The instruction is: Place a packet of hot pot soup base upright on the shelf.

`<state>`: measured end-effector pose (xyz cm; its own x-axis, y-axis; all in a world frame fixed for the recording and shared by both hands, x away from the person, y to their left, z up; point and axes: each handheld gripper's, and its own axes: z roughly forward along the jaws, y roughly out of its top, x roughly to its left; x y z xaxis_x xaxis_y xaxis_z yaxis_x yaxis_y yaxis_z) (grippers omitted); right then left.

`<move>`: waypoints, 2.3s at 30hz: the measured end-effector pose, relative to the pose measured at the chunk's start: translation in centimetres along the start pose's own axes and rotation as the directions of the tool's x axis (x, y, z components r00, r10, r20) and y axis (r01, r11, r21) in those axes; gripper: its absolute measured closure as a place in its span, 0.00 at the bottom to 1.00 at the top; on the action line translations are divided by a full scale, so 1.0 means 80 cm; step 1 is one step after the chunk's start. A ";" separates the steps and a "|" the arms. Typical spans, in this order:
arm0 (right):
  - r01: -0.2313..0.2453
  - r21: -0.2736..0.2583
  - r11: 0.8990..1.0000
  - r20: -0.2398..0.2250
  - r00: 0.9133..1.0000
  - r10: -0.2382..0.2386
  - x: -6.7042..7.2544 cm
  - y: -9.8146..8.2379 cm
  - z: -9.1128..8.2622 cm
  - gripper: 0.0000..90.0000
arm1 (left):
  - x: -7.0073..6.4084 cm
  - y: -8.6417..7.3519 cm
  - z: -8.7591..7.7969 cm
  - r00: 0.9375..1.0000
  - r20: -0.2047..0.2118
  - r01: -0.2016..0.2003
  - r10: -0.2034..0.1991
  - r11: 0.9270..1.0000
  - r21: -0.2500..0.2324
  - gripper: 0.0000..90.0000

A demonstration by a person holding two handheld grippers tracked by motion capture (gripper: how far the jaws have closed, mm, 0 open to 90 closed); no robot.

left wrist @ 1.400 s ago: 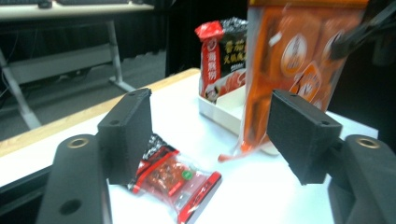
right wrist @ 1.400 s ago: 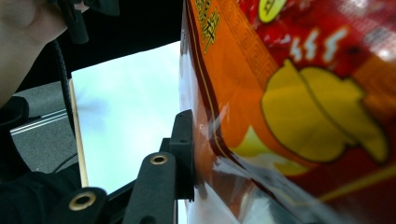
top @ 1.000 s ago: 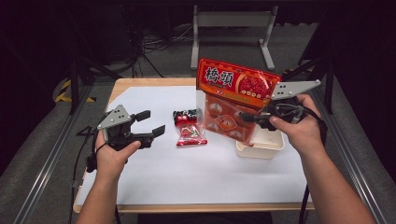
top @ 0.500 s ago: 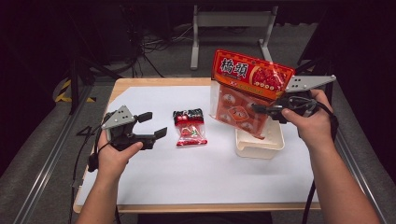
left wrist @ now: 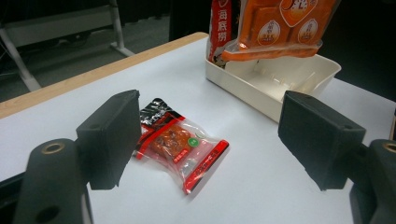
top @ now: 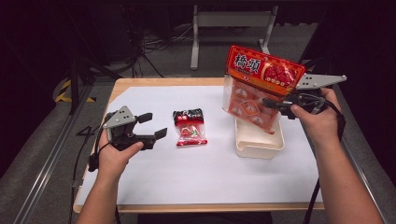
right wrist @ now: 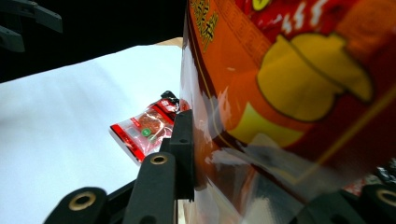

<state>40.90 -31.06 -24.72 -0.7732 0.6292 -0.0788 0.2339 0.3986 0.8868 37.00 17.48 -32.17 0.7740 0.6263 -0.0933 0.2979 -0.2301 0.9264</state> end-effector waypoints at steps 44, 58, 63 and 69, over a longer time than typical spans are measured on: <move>-0.141 0.010 0.990 0.172 0.975 0.137 -0.019 -0.070 0.015 0.78 | 0.006 -0.007 0.006 1.000 -0.005 0.018 -0.018 1.000 0.022 0.24; -0.170 0.048 0.984 0.181 0.971 0.159 -0.018 -0.084 0.024 0.78 | 0.006 -0.007 0.008 1.000 -0.003 0.011 -0.011 0.999 0.030 0.24; -0.166 0.103 0.981 0.169 0.975 0.147 -0.016 -0.097 0.043 0.78 | 0.005 -0.008 0.009 1.000 -0.003 0.017 -0.017 0.999 0.032 0.24; -0.141 0.118 0.983 0.177 0.977 0.119 -0.005 -0.107 0.058 0.78 | 0.006 -0.008 0.009 1.000 -0.002 0.017 -0.017 0.999 0.031 0.24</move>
<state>41.94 -31.67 -34.38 -0.6230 0.7804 -0.0526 0.4084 0.3819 0.8291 37.55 17.39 -33.06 0.7675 0.6318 -0.1083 0.3284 -0.2424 0.9129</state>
